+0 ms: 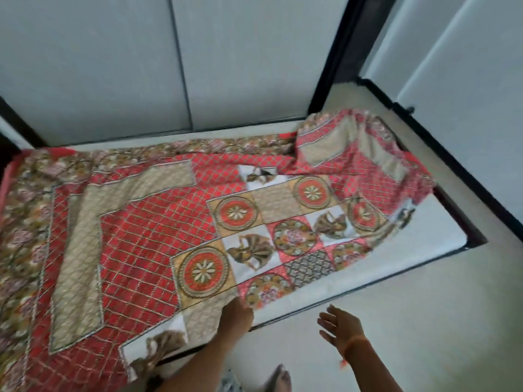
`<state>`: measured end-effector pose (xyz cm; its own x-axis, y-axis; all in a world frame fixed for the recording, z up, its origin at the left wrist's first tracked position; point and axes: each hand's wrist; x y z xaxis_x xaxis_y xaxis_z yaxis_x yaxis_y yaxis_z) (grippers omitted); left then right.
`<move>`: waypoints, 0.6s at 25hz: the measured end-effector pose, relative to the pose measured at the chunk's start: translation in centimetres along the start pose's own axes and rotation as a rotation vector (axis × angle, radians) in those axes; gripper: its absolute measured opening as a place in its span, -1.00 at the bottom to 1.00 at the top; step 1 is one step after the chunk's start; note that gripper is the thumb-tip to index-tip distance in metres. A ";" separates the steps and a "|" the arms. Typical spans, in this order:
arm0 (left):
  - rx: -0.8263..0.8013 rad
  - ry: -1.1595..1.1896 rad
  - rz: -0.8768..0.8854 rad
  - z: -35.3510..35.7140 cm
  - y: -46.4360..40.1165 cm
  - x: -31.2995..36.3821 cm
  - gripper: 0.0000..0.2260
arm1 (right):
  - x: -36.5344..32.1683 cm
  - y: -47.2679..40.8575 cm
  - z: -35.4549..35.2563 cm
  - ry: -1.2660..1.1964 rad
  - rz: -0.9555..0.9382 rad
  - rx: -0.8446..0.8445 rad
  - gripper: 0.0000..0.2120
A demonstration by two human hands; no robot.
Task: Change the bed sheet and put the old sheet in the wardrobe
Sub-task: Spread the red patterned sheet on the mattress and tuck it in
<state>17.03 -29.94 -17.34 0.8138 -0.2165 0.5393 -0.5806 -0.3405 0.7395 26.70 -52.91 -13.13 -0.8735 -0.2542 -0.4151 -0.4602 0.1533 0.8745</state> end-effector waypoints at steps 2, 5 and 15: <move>0.011 -0.054 0.061 4.5 -0.4 5.5 -0.77 | -3.1 -1.6 -5.9 -0.058 -0.010 -0.012 -0.88; 0.013 -0.010 0.106 9.9 -0.3 13.6 -0.87 | -8.2 -4.0 -13.7 -0.107 -0.050 -0.013 -0.86; 0.090 0.053 0.060 23.5 -14.3 34.1 -0.75 | -26.2 -19.9 -29.8 -0.161 -0.067 0.039 -0.89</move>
<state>53.61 -53.90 -19.01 0.7737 -0.1911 0.6041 -0.6221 -0.4098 0.6671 63.46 -77.72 -12.20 -0.8534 -0.1089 -0.5098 -0.5213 0.1787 0.8344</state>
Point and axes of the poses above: each hand's wrist, its own y-axis away from the middle knuckle, its own z-axis out of the palm, x = y × z, and after that the axes turned 12 degrees about y, right-handed
